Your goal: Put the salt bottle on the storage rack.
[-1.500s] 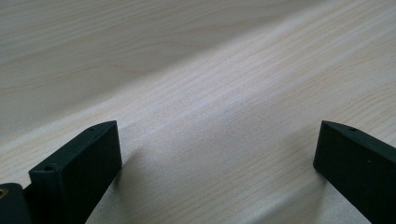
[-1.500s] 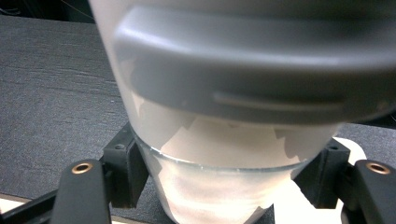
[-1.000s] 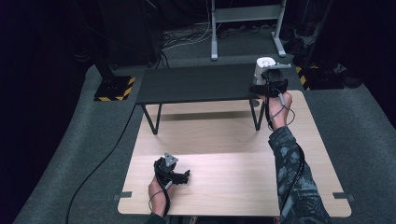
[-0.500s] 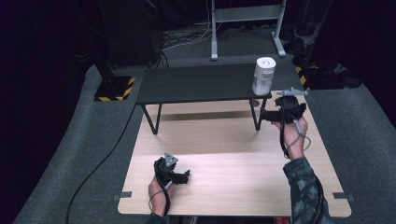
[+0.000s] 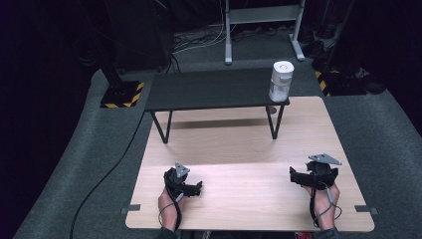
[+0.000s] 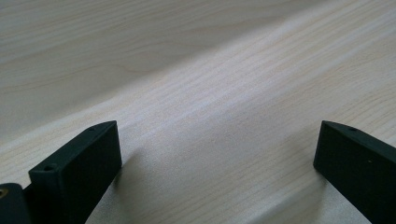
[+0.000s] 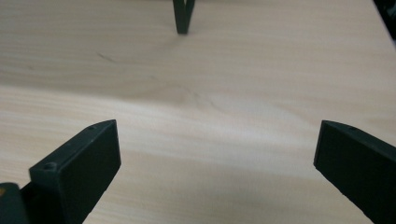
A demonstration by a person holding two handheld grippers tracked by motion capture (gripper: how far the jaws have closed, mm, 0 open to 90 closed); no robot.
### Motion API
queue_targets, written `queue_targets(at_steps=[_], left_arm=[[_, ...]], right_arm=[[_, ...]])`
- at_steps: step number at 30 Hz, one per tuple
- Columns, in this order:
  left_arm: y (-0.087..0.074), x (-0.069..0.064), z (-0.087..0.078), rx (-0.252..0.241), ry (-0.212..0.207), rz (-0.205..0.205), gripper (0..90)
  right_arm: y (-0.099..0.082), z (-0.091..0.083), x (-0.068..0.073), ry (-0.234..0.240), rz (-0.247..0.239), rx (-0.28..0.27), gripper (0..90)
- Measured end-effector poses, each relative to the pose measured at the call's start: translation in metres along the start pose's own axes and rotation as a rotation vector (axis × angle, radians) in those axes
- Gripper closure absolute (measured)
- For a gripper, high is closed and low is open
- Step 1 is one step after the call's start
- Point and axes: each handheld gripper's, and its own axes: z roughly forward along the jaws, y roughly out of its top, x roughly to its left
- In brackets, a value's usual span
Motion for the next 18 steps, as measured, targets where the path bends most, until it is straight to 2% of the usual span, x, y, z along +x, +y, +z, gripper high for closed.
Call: queue_targets(at_steps=[4, 9, 18], left_arm=[[0.000, 0.000, 0.000, 0.000, 0.000, 0.000, 0.5], [0.000, 0.000, 0.000, 0.000, 0.000, -0.001, 0.5], [0.000, 0.000, 0.000, 0.000, 0.000, -0.001, 0.5]], right_arm=[[-0.013, 0.009, -0.008, 0.008, 0.048, 0.031, 0.0], [-0.019, 0.015, -0.009, 0.013, 0.046, 0.056, 0.0], [-0.024, 0.021, -0.006, 0.027, 0.034, 0.054, 0.0]])
